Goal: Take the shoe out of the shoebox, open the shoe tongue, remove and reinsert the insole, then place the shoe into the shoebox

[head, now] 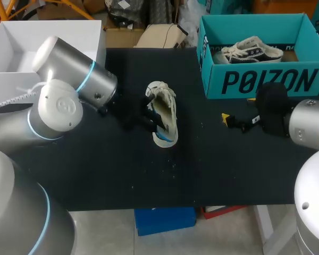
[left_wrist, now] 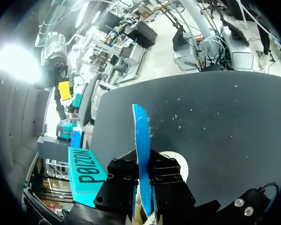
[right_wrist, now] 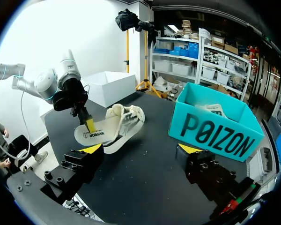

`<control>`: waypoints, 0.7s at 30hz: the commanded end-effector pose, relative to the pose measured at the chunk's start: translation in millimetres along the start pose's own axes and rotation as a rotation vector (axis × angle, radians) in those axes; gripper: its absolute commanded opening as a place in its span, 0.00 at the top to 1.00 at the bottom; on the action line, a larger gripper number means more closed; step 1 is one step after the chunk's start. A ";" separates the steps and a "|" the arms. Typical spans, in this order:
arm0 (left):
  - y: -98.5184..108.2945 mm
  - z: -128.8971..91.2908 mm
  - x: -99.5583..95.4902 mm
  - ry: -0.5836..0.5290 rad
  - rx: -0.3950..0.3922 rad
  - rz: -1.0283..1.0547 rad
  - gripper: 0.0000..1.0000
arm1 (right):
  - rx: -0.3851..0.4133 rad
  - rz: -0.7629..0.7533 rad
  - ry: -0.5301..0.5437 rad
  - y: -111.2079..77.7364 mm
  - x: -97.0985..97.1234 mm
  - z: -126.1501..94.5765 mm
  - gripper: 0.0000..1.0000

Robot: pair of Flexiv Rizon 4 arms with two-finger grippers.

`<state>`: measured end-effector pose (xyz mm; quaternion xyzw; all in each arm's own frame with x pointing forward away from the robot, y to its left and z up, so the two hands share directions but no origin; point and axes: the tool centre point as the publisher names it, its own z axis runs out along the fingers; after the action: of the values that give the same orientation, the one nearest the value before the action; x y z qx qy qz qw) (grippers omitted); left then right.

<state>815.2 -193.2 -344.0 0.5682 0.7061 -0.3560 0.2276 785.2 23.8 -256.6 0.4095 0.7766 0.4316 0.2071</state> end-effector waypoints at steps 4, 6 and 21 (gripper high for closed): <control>13.6 5.3 2.6 -0.031 -0.012 -0.012 1.00 | 0.002 0.001 0.000 -0.1 0.4 0.4 0.00; 18.9 5.2 3.1 -0.043 -0.024 -0.020 1.00 | 0.002 0.001 0.000 -0.1 0.4 0.4 0.00; 66.9 4.2 12.0 -0.083 -0.089 -0.091 1.00 | 0.002 0.001 0.000 -0.1 0.4 0.4 0.00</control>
<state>870.1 -177.5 -364.8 0.5100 0.7366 -0.3570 0.2642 785.2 23.8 -256.6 0.4095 0.7766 0.4316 0.2071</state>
